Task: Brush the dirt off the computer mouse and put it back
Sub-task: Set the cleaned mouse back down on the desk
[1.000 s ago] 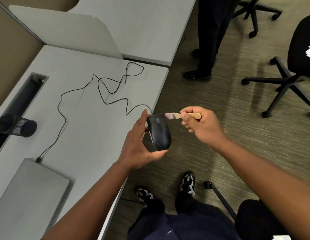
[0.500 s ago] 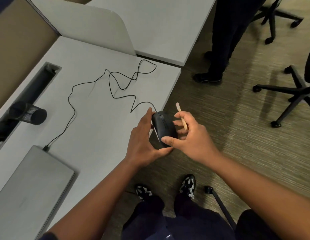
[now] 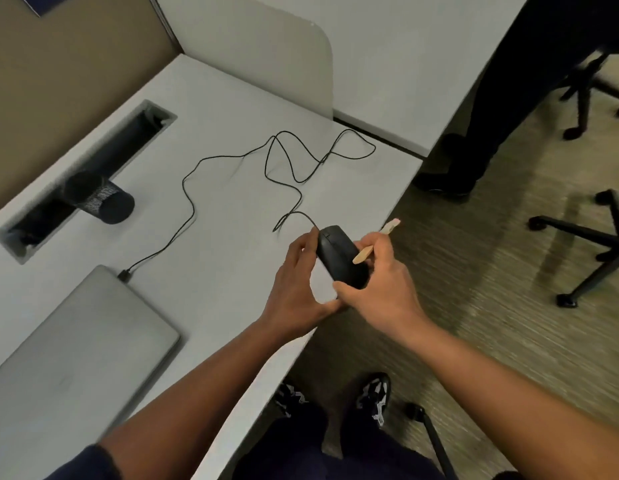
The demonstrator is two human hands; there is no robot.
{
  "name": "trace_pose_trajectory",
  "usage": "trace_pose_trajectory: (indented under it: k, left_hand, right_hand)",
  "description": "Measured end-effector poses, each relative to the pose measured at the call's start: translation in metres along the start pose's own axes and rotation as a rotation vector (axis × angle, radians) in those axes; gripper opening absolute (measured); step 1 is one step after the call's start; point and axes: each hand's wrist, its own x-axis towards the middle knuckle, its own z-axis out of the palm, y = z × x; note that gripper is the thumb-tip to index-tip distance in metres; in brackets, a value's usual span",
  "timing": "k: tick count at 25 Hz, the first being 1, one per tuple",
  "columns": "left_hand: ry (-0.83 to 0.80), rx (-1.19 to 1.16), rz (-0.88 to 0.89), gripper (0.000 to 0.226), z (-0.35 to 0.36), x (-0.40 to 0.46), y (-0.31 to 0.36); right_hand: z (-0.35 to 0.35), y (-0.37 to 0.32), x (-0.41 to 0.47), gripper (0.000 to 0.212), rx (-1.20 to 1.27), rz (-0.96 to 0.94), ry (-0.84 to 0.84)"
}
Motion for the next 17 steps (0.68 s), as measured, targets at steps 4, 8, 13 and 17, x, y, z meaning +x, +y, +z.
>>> trace_pose_trajectory:
  k: [4, 8, 13, 17]
  left_hand:
    - [-0.002, -0.044, -0.037, 0.099, -0.037, 0.014, -0.038]
    - [-0.021, -0.115, -0.096, 0.08, -0.071, 0.035, -0.074]
    - [-0.019, -0.311, -0.235, 0.069, -0.094, 0.062, -0.102]
    - [0.042, -0.393, -0.319, 0.059, -0.098, 0.078, -0.11]
  right_hand:
    - [0.035, -0.021, 0.024, 0.07, -0.072, -0.054, -0.017]
    - [0.069, -0.035, 0.05, 0.071, -0.148, -0.083, -0.045]
    - [0.099, -0.041, 0.083, 0.069, -0.21, -0.107, -0.114]
    - [0.113, -0.037, 0.106, 0.066, -0.221, -0.164, -0.137]
